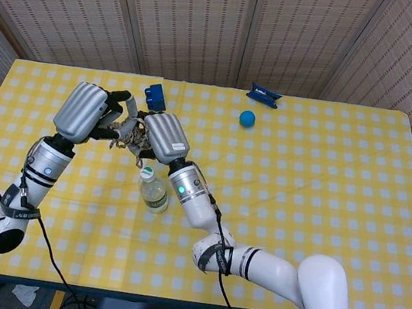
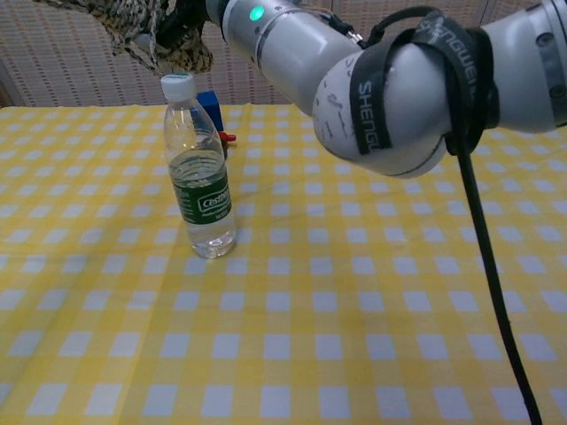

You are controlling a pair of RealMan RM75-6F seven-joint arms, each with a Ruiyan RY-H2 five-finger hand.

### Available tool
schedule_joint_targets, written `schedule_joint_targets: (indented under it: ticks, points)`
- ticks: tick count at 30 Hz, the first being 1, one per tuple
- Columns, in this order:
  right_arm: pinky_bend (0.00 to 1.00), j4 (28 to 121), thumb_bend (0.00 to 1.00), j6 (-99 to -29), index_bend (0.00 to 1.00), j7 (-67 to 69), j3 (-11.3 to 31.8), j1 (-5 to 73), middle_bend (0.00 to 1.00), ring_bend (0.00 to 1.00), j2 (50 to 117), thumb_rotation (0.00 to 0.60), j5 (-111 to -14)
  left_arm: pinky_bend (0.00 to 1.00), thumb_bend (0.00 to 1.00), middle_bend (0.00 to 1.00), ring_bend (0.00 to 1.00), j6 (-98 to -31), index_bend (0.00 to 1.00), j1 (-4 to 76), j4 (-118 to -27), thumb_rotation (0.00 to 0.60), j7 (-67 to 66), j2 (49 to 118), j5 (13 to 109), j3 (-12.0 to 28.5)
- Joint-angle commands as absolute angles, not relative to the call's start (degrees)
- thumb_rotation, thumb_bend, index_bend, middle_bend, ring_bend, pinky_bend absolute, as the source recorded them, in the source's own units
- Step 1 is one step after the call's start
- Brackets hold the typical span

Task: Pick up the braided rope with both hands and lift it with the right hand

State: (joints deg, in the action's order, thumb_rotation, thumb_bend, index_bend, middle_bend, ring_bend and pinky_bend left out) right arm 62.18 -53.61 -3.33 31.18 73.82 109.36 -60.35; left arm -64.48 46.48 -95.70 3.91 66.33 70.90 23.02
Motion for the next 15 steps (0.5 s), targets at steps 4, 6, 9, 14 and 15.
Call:
schedule_joint_targets:
  ticks: [4,6,9,14,15]
  points:
    - [0.49,64.47,0.37,-52.45,0.80,1.94,28.59,72.35,0.68,0.51,106.74,0.600,-65.23,1.00,0.40,1.00,1.00,-61.87,0.74,47.56,-92.71,0.600,-0.90,66.35,65.86,23.13]
    - [0.49,64.91,0.37,-52.57,0.80,4.11,27.85,71.82,0.68,0.51,106.00,0.600,-67.00,1.00,0.40,1.00,1.00,-61.06,0.74,47.54,-91.88,0.600,-2.63,66.16,63.44,22.96]
    - [0.49,65.46,0.36,-53.26,0.81,7.23,26.82,70.95,0.68,0.51,105.06,0.600,-69.50,1.00,0.40,1.00,0.99,-59.80,0.74,47.44,-90.53,0.600,-4.36,65.89,59.83,22.80]
    - [0.49,66.72,0.36,-56.53,0.81,11.60,25.45,69.13,0.69,0.51,103.92,0.600,-73.52,1.00,0.40,1.00,0.99,-57.38,0.74,46.80,-88.82,0.600,-5.50,65.37,54.58,22.12]
    - [0.49,66.86,0.36,-57.19,0.81,12.28,25.34,68.85,0.69,0.51,103.83,0.600,-74.07,1.00,0.40,1.00,0.99,-56.82,0.74,46.65,-88.68,0.600,-5.56,65.22,53.79,21.91]
